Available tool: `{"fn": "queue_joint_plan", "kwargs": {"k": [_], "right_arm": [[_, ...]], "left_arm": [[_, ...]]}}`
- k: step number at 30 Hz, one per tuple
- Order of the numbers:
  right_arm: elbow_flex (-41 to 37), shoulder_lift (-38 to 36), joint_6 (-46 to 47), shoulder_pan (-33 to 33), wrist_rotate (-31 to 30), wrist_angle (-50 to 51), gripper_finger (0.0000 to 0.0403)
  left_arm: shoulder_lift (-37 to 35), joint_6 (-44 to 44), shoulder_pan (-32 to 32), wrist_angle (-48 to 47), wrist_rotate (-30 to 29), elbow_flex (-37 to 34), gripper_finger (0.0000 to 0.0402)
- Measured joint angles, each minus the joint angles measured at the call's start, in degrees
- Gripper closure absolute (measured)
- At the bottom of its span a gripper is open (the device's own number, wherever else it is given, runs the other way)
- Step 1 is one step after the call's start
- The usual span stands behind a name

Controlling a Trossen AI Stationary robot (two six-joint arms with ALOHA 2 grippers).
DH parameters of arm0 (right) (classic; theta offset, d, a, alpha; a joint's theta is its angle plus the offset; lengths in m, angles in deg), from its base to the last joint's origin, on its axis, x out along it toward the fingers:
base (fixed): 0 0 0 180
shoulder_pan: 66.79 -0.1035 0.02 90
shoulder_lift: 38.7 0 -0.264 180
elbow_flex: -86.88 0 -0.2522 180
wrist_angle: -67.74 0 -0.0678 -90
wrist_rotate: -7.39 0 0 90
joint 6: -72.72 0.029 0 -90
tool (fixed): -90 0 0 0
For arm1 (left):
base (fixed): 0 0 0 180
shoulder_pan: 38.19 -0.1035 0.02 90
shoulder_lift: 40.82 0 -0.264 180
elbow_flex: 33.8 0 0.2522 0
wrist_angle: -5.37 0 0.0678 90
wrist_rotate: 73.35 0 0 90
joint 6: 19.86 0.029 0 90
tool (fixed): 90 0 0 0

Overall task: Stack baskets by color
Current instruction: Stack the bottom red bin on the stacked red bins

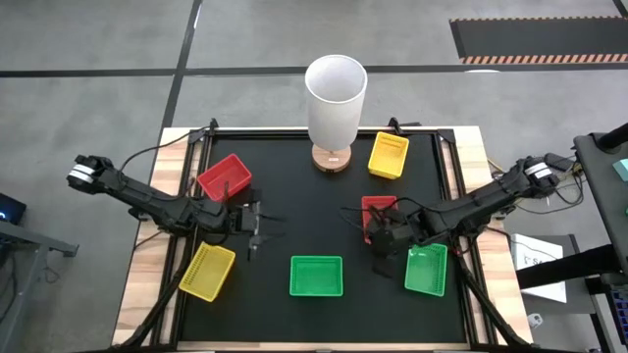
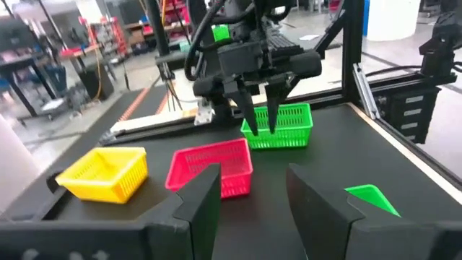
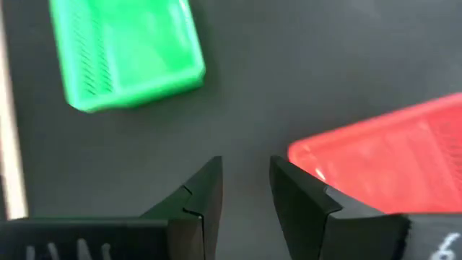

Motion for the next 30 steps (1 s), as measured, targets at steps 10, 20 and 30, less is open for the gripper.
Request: {"fn": "queue_joint_plan", "kwargs": {"k": [10,20,30], "right_arm": [[6.8,7.55,-6.31,-0.59,-0.74,16.8,0.0296],[5.36,7.79,-7.23,-0.74,-0.85,17.25,0.0296],[4.86,7.73,-2.64,-0.72,-5.8,15.85,0.0283]], "left_arm": [[4.65,-1.26,0.0,1.05,0.04,0.16,0.0259],[5.82,-2.85,0.0,1.08,0.07,0.22,0.0259],[5.81,-4.28,0.0,1.09,0.07,0.22,0.0259]]}}
